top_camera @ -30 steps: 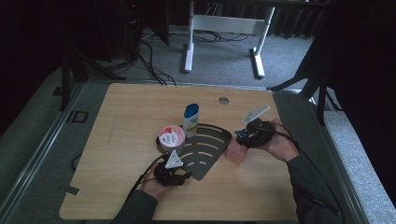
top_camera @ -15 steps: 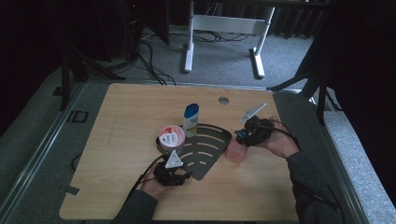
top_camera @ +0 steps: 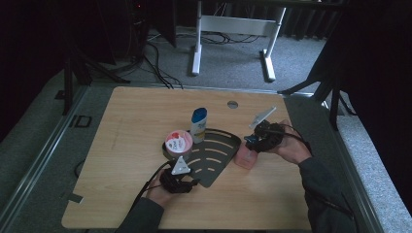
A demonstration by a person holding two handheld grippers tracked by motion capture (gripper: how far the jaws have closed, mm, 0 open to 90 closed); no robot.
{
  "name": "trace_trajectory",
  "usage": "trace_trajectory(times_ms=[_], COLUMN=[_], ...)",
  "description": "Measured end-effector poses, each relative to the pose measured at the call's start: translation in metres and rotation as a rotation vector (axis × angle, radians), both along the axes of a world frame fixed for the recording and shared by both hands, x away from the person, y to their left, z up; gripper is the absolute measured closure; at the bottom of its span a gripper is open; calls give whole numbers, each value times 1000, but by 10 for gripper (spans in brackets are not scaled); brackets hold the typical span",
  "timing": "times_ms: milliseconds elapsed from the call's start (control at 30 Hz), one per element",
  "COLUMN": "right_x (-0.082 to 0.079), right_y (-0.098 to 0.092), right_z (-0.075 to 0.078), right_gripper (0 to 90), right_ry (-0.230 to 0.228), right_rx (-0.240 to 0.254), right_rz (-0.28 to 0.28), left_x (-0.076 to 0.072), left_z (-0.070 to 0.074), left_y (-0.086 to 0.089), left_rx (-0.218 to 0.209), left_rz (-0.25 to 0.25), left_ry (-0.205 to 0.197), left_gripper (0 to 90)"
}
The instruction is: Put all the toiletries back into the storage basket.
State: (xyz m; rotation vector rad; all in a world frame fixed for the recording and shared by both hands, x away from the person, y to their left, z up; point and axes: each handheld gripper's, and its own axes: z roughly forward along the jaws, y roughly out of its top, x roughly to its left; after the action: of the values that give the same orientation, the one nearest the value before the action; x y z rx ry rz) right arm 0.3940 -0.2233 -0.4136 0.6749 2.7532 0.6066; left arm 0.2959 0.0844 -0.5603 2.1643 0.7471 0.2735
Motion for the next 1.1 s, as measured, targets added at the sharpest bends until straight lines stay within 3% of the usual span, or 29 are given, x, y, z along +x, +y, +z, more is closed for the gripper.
trace_trajectory(times_ms=[100, 167, 233, 367, 533, 1100], right_x=[-1, -3, -3, -3, 0, -3], right_y=[0, 0, -3, 0, -2, 1], right_z=[0, 3, 11, 13, 13, 14], right_gripper=[528, 535, 577, 578, 577, 581], right_ry=[-2, -29, -1, 11, 20, 7], right_rx=[5, 14, 59, 29, 47, 17], right_rz=[2, -2, 10, 23, 13, 19], left_x=[0, 0, 0, 0, 0, 0], left_z=[0, 0, 0, 0, 0, 0], left_y=[0, 0, 0, 0, 0, 0], left_rx=[0, -3, -2, -2, -5, -5], left_rz=[0, 1, 1, 2, 2, 2], left_ry=[0, 1, 0, 1, 4, 4], left_gripper=[515, 515, 515, 516, 515, 516])
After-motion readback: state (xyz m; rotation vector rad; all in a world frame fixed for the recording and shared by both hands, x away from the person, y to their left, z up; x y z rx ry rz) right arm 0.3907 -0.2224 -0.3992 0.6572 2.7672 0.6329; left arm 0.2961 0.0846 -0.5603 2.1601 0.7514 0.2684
